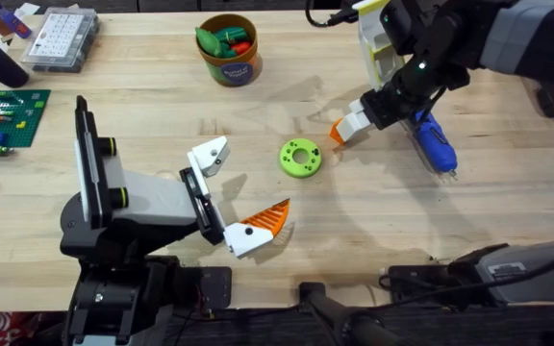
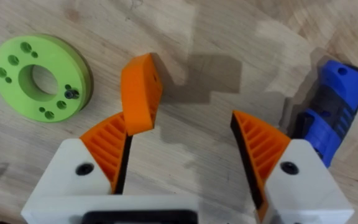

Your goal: Pick up the gripper from the table and insert it into the empty holder that is missing its gripper. Then pick up a screw, insert it into the mounting hole, and use the screwdriver to tighten it. Finally, clean up the table by picking up the vegetable and placing it into the bucket.

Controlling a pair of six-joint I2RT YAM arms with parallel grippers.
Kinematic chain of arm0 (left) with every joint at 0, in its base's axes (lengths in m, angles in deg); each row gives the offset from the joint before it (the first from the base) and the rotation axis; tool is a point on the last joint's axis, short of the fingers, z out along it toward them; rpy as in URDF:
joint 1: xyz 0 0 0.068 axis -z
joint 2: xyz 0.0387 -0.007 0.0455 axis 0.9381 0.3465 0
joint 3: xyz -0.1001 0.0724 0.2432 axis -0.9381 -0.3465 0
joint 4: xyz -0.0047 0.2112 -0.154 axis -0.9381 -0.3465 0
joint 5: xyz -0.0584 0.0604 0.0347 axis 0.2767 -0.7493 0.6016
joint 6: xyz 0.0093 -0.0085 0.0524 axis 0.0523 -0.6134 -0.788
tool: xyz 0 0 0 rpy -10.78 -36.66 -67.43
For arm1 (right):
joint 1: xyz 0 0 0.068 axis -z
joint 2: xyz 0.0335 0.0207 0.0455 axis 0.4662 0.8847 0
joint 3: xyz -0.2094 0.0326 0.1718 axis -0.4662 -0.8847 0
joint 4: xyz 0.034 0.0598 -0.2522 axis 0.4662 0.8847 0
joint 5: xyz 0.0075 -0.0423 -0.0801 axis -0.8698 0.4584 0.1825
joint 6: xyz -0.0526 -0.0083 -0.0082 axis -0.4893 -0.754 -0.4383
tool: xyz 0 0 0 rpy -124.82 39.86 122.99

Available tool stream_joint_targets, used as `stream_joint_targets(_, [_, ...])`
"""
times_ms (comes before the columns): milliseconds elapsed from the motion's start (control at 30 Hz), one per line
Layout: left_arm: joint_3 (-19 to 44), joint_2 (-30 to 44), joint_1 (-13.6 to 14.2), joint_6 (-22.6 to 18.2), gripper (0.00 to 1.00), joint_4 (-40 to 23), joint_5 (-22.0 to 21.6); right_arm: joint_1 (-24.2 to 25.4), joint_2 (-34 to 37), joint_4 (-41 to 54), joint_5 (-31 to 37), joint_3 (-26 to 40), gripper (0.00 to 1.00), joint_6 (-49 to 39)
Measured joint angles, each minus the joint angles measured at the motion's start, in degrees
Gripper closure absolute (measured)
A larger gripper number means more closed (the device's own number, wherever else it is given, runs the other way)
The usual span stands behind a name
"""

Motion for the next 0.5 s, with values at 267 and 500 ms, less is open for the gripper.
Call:
stream_joint_targets(267, [0.0,0.2,0.0,0.2,0.010,-0.3,0.0,0.0,0.0,0.8,-3.5,0.0,0.069,-1.9])
stream_joint_targets(500, [0.0,0.2,0.0,0.2,0.010,-0.3,0.0,-0.2,0.0,1.2,-5.5,0.0,0.069,-4.7])
